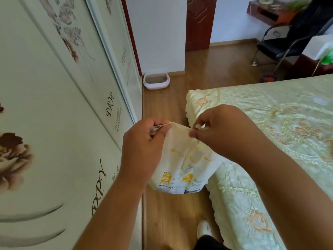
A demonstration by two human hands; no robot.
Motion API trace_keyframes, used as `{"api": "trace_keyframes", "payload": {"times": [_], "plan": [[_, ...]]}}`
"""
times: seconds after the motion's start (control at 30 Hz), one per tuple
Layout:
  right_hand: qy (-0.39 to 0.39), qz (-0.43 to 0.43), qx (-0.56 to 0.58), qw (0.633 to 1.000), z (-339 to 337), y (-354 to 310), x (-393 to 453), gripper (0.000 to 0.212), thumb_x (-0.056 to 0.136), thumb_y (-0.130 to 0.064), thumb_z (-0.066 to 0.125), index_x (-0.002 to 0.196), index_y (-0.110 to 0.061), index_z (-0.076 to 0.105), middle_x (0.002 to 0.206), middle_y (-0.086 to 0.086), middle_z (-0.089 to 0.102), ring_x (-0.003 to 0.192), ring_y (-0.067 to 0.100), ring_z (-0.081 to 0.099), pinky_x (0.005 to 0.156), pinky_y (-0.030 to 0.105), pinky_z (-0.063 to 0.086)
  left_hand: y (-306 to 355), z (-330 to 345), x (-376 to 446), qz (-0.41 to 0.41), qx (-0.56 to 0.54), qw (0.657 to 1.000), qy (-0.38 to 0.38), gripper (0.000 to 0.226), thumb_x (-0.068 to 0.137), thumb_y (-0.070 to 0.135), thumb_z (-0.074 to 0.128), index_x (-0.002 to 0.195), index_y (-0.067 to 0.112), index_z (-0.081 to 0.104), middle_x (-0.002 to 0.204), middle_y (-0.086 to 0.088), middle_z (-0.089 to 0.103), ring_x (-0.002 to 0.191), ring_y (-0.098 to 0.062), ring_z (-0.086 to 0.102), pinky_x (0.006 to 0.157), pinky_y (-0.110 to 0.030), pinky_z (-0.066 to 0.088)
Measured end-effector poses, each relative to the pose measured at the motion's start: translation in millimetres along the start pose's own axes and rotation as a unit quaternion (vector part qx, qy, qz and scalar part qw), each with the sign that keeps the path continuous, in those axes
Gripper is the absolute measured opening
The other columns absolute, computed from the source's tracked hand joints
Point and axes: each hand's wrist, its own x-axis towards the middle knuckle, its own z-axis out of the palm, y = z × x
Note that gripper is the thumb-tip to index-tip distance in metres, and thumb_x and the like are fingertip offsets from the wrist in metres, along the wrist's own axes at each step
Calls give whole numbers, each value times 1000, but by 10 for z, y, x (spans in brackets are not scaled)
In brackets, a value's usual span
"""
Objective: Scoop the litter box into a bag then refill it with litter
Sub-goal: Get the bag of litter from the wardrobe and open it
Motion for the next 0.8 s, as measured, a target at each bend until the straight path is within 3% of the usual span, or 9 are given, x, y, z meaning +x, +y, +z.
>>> {"api": "trace_keyframes", "payload": {"times": [0.2, 0.33, 0.43, 0.5, 0.67, 0.8], "plan": [[-30, -19, -4, 999, -6, 73, 877, 12, 90, -37, 70, 88, -26, 74, 66, -10, 66, 57, 2, 57, 49, 14, 31, -193, 227, 728, -15, 19, 1000, 18, 7, 95, 28, 72, 94, 34, 70, 84, 22, 67, 82, 9, 62, 67, -3, 42], [-41, -41, -25, 998, -31, 225, 1519, 28, 89, -37, 71, 66, -31, 57, 62, -10, 55, 58, 5, 51, 51, 19, 32, -312, 476, 1239, -51, 23, 998, 24, 5, 95, 28, 72, 94, 33, 71, 84, 19, 68, 80, 5, 62, 65, -5, 44], [-65, -48, -18, 997, -49, 317, 1997, 16, 91, -37, 68, 80, -25, 71, 72, -7, 67, 69, 10, 63, 65, 26, 53, -376, 643, 1618, -66, 22, 997, 32, 8, 94, 27, 72, 91, 34, 71, 81, 18, 68, 77, 4, 62, 63, -7, 45], [-79, -58, -34, 995, -72, 365, 2295, 18, 91, -39, 67, 89, -22, 75, 77, -4, 71, 73, 13, 67, 74, 34, 58, -411, 758, 1844, -76, 17, 996, 48, 15, 94, 26, 73, 87, 38, 69, 78, 19, 68, 76, 6, 62, 63, -6, 45], [-99, -80, -54, 990, -153, 447, 2903, 20, 91, -40, 67, 87, -22, 74, 76, -4, 72, 68, 12, 66, 67, 29, 57, -523, 971, 2324, -99, 7, 993, 63, 16, 94, 28, 73, 84, 39, 68, 83, 25, 68, 78, 2, 64, 64, -8, 46], [-105, -78, -65, 989, -261, 517, 3347, 18, 93, -39, 65, 95, -23, 74, 84, -5, 70, 77, 12, 65, 68, 26, 53, -579, 1126, 2748, -86, 5, 995, 58, 15, 95, 29, 71, 86, 40, 68, 86, 25, 69, 80, 2, 65, 66, -11, 50]]}}
